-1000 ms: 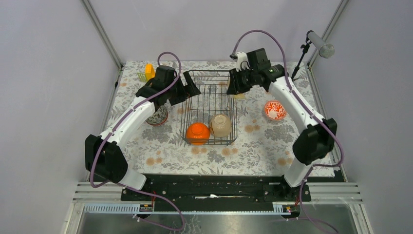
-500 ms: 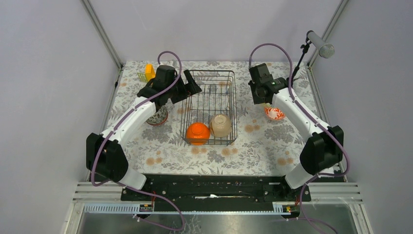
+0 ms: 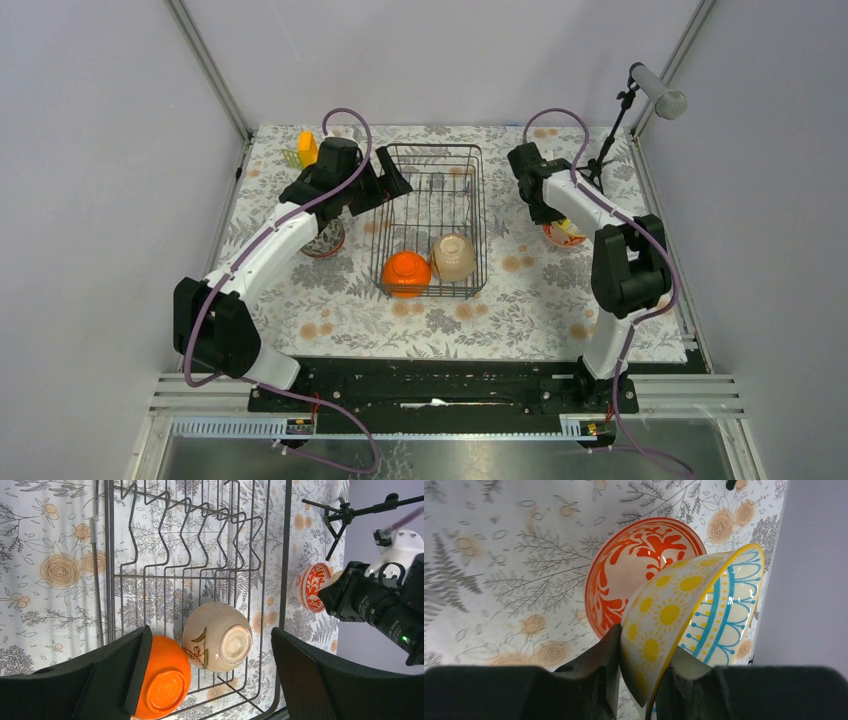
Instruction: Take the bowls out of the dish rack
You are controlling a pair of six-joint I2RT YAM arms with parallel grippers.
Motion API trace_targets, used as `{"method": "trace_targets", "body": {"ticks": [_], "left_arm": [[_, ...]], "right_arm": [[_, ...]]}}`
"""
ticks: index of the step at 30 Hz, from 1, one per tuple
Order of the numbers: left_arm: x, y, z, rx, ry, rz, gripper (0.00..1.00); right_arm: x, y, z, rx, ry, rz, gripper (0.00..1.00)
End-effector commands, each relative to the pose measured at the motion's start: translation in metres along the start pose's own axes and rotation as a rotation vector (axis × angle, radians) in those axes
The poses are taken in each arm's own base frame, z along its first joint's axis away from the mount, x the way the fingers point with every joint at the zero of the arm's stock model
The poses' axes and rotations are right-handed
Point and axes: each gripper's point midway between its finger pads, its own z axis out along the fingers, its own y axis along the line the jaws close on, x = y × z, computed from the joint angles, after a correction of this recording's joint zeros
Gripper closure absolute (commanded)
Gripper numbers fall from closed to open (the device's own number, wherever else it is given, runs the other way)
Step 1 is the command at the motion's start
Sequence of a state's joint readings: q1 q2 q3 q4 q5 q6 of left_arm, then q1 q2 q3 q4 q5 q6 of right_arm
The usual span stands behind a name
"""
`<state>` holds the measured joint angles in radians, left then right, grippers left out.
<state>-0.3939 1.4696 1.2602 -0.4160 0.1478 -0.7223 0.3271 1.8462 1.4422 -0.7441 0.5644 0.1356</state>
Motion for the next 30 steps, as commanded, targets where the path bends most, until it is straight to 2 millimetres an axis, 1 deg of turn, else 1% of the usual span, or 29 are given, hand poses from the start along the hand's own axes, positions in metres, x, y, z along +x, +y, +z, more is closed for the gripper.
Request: {"method": "trace_targets", "body": {"ticks": [1,4,6,9,10,12,13,18,19,20,22,24,28,30], "left_arm": [[-0.014,-0.011,-0.013,0.024,-0.052,0.045,0.06],[-0.015,-0.010,-0.014,0.014,-0.048,0.061,0.06],[-0.016,-0.010,-0.014,0.010,-0.049,0.073,0.06],[-0.017,-0.011,-0.014,0.007,-0.048,0.081,0.06],[-0.017,-0.011,-0.014,0.008,-0.046,0.083,0.06],[-0.018,-0.011,-0.013,0.009,-0.045,0.086,0.06],[-0.018,-0.012,-0.013,0.011,-0.046,0.088,0.06],[-0.020,-0.014,-0.010,0.011,-0.041,0.098,0.06],[-0.021,-0.014,-0.010,0.011,-0.042,0.098,0.06],[-0.022,-0.014,-0.010,0.011,-0.042,0.100,0.06],[-0.022,-0.015,-0.010,0.012,-0.043,0.101,0.05],[-0.022,-0.014,-0.010,0.011,-0.042,0.100,0.05],[-0.020,-0.013,-0.010,0.008,-0.038,0.096,0.05],[-0.019,-0.012,-0.010,0.008,-0.038,0.095,0.05]], "right_arm": [[-0.006,-0.020,0.008,0.103,0.004,0.057,1.00],[-0.001,-0.018,0.017,0.102,0.033,0.052,0.99],[0.002,-0.016,0.021,0.094,0.048,0.051,0.94],[0.008,-0.013,0.028,0.078,0.075,0.052,0.92],[0.008,-0.011,0.029,0.070,0.080,0.052,0.87],[0.008,-0.008,0.030,0.056,0.084,0.054,0.74],[0.008,-0.007,0.030,0.050,0.084,0.056,0.69],[0.003,-0.007,0.026,0.042,0.072,0.060,0.66],[0.003,-0.008,0.025,0.041,0.075,0.057,0.64],[0.002,-0.009,0.023,0.041,0.075,0.056,0.60],[0.000,-0.009,0.019,0.025,0.070,0.058,0.49],[-0.001,-0.010,0.016,0.017,0.064,0.061,0.44],[-0.004,-0.011,0.010,0.008,0.061,0.059,0.42],[-0.006,-0.012,0.006,-0.005,0.057,0.064,0.38]]}}
